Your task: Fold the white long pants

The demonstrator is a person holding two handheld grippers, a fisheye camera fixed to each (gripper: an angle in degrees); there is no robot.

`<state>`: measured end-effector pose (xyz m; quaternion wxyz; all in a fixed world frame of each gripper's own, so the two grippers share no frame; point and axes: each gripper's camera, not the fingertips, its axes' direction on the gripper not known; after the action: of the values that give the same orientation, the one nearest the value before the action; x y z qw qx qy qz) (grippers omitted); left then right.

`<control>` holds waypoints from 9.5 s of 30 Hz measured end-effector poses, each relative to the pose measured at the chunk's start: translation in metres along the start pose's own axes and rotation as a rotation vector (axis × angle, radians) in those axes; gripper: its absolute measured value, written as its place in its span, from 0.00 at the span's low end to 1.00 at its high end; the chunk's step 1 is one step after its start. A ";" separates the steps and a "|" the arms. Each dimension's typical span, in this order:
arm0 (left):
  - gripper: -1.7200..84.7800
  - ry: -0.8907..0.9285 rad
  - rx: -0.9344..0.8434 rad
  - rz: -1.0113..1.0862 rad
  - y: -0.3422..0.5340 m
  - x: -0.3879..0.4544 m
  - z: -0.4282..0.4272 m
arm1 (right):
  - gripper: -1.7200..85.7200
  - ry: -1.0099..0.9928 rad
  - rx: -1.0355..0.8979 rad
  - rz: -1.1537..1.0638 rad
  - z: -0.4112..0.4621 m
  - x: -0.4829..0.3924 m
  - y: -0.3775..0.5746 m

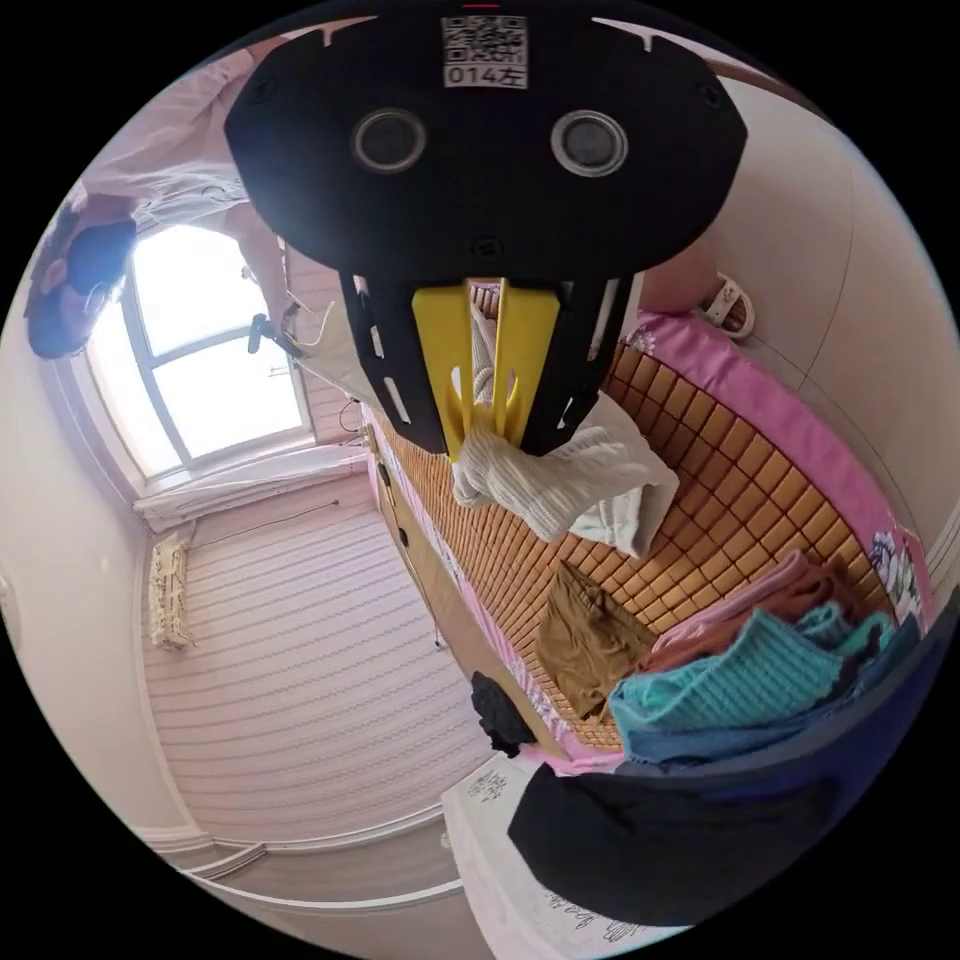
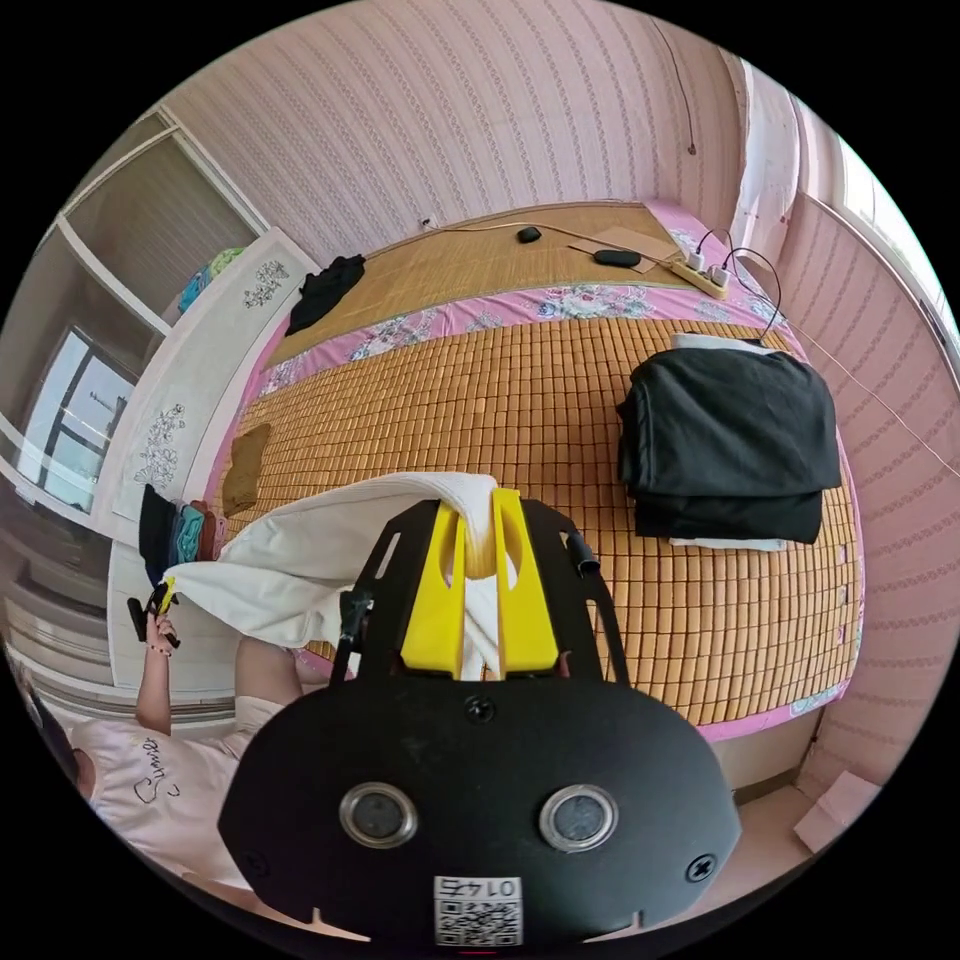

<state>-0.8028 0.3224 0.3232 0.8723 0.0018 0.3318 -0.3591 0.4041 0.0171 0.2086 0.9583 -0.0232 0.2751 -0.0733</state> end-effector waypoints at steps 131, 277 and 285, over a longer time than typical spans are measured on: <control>0.09 -0.446 -0.712 1.014 0.177 0.359 0.472 | 0.11 0.220 -0.118 0.297 0.199 -0.040 0.205; 0.02 -0.590 -0.754 0.983 0.099 0.462 0.464 | 0.04 -0.017 -0.316 -0.704 0.065 -0.247 -0.028; 0.01 -0.567 -0.549 0.869 0.076 0.476 0.442 | 0.05 0.064 -0.357 -0.656 0.089 -0.266 -0.043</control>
<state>-0.2518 -0.0257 0.3736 0.9628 -0.1845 0.1350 0.1443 0.2226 0.0156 0.4269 0.8558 -0.2745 0.2911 -0.3280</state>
